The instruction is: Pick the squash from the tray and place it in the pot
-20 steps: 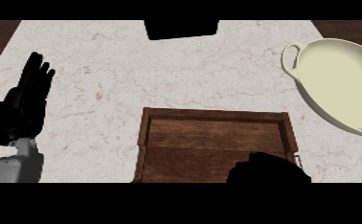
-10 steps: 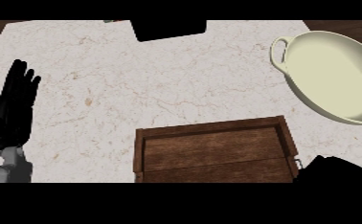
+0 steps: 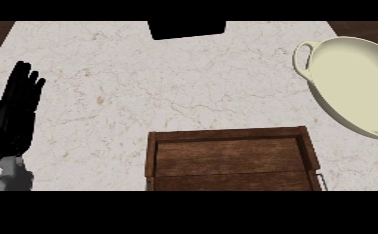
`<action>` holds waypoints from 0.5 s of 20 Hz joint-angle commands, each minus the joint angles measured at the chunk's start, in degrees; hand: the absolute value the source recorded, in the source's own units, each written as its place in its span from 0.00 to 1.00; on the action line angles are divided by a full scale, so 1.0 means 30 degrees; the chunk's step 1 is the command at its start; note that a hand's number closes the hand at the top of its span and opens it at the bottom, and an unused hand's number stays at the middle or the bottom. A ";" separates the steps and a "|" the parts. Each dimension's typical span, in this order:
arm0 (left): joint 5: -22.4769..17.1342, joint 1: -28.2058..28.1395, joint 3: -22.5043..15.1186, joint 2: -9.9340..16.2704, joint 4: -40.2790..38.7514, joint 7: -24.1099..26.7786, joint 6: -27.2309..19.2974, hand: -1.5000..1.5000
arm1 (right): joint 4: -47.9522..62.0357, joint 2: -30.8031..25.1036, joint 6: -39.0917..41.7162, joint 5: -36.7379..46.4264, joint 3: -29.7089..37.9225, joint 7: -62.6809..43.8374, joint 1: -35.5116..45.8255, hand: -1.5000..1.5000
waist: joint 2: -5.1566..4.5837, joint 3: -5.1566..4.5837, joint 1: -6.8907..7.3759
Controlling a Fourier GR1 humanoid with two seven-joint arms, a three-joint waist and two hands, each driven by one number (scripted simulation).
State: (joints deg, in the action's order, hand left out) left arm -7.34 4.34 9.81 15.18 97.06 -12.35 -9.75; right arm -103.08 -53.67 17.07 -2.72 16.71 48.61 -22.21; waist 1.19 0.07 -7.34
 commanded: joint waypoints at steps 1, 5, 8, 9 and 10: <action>0.0188 0.0804 -0.0854 -0.0586 0.0226 -0.0439 -0.0213 0.50 | 0.3306 -0.1721 0.3171 -0.3586 0.4374 0.1987 -0.0964 1.00 | -0.0237 -0.0009 0.1006; 0.0012 0.1100 -0.1031 -0.0015 0.0880 -0.1242 0.0439 0.50 | 0.6383 -0.3093 0.5375 -0.5301 0.5630 0.2199 -0.0786 1.00 | -0.0313 0.0000 0.2058; 0.0322 0.2111 -0.1370 -0.0552 -0.0808 -0.0596 0.0363 0.50 | 0.8248 -0.3150 0.5367 -0.4545 0.4683 0.2372 0.0010 1.00 | -0.0439 0.0000 0.2322; 0.0217 0.1839 -0.1435 -0.0677 -0.1200 0.0086 0.0713 0.50 | 0.8117 -0.3146 0.5576 -0.4553 0.4330 0.2214 -0.0228 1.00 | -0.0440 -0.0007 0.2307; -0.0396 0.1921 -0.0937 -0.0271 -0.0617 -0.0262 0.1041 0.50 | 0.9109 -0.3341 0.5634 -0.4662 0.3691 0.2430 0.0439 1.00 | -0.0477 0.0020 0.2666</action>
State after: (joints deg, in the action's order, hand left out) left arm -6.97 9.01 6.40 13.88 95.61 -13.26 -8.28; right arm -83.07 -61.97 23.98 -15.73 29.33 48.61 -23.17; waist 0.05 0.06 -1.19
